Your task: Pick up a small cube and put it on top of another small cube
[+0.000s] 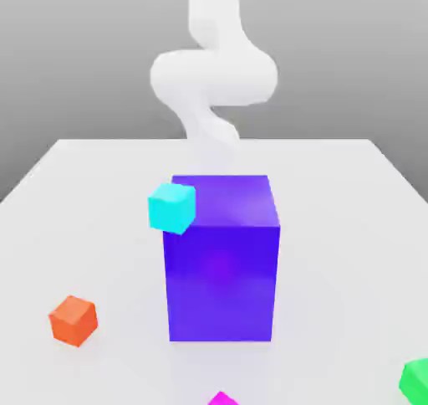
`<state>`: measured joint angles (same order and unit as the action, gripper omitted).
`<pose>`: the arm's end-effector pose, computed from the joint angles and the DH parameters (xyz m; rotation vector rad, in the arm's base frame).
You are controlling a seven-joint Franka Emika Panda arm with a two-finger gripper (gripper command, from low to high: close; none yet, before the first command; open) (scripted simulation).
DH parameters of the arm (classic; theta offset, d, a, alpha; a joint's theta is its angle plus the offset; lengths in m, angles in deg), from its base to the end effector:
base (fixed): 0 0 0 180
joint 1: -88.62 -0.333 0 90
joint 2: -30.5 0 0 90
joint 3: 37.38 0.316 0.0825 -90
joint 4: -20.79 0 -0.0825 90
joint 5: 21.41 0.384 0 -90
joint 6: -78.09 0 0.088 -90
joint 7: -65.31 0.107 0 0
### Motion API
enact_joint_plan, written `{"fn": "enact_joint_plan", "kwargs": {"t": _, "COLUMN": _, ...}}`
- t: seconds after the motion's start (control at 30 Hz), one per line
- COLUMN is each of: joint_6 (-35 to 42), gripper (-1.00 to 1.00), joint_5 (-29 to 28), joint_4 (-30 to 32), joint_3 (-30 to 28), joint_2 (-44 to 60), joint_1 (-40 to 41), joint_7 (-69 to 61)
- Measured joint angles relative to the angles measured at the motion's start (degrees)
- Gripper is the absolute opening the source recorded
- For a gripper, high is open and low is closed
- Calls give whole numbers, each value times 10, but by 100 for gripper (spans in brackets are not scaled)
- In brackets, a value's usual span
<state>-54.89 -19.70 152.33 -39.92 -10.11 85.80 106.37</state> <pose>0.3795 -0.0036 0.6820 -2.5019 0.9476 -0.9314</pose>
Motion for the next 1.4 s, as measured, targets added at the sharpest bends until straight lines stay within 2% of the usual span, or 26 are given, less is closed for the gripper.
{"fn": "enact_joint_plan", "kwargs": {"t": 0.33, "joint_6": -47, "gripper": 0, "joint_5": 85, "joint_4": -10, "joint_3": -83, "joint_2": 212, "joint_1": -90, "joint_7": -205}}
{"fn": "enact_joint_plan", "kwargs": {"t": 0.63, "joint_6": -90, "gripper": 0, "joint_5": 149, "joint_4": -18, "joint_3": -99, "joint_2": 398, "joint_1": -118, "joint_7": -377}}
{"fn": "enact_joint_plan", "kwargs": {"t": 0.83, "joint_6": -128, "gripper": 0, "joint_5": 145, "joint_4": -21, "joint_3": -92, "joint_2": 512, "joint_1": -114, "joint_7": -460}}
{"fn": "enact_joint_plan", "kwargs": {"t": 1.03, "joint_6": -172, "gripper": 0, "joint_5": 92, "joint_4": -21, "joint_3": -98, "joint_2": 614, "joint_1": -116, "joint_7": -509}}
{"fn": "enact_joint_plan", "kwargs": {"t": 1.17, "joint_6": -231, "gripper": 0, "joint_5": 106, "joint_4": -37, "joint_3": -77, "joint_2": 696, "joint_1": -99, "joint_7": -532}}
{"fn": "enact_joint_plan", "kwargs": {"t": 1.2, "joint_6": -243, "gripper": -100, "joint_5": 111, "joint_4": -41, "joint_3": -71, "joint_2": 712, "joint_1": -95, "joint_7": -536}}
{"fn": "enact_joint_plan", "kwargs": {"t": 1.4, "joint_6": -248, "gripper": -100, "joint_5": 113, "joint_4": -43, "joint_3": -68, "joint_2": 720, "joint_1": -92, "joint_7": -538}}
